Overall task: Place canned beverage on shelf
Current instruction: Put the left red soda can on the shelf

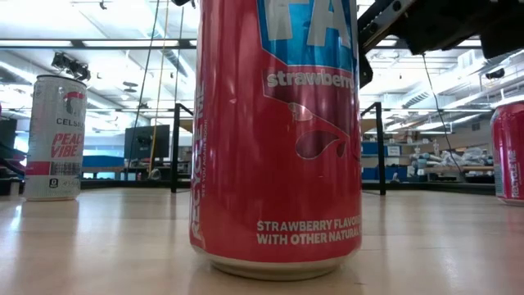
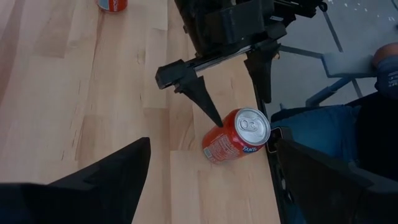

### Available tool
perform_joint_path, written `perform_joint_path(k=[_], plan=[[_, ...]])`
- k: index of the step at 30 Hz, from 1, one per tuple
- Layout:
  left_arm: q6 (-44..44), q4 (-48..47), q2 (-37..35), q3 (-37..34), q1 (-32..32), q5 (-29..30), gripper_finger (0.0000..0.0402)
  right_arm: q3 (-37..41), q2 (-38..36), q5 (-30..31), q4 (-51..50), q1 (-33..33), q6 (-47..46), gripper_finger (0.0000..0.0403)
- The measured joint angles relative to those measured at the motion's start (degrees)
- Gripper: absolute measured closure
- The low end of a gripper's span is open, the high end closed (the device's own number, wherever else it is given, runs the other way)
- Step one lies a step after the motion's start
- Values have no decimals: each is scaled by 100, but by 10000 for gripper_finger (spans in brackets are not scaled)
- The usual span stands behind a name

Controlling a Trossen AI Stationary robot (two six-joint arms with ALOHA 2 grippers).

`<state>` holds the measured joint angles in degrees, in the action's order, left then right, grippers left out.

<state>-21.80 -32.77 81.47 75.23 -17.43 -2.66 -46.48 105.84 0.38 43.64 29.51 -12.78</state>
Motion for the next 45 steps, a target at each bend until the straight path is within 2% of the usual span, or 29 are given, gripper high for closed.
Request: perform_joint_path(k=[5, 8, 12, 17, 32, 45], plan=[[7, -2, 0, 0, 3, 0, 49, 0, 5, 0, 3, -11, -9, 11], [7, -5, 0, 0, 47, -2, 49, -19, 253, -16, 396, -10, -41, 11], [6, -10, 0, 2, 149, 1, 49, -225, 630, -288, 514, -21, -192, 11], [6, -23, 0, 2, 227, 1, 49, -374, 752, -602, 507, -80, -269, 11], [59, -22, 0, 2, 237, -2, 49, -389, 750, -555, 580, -112, -225, 11], [-11, -24, 0, 2, 649, -4, 49, -390, 771, -426, 618, -56, -247, 11]])
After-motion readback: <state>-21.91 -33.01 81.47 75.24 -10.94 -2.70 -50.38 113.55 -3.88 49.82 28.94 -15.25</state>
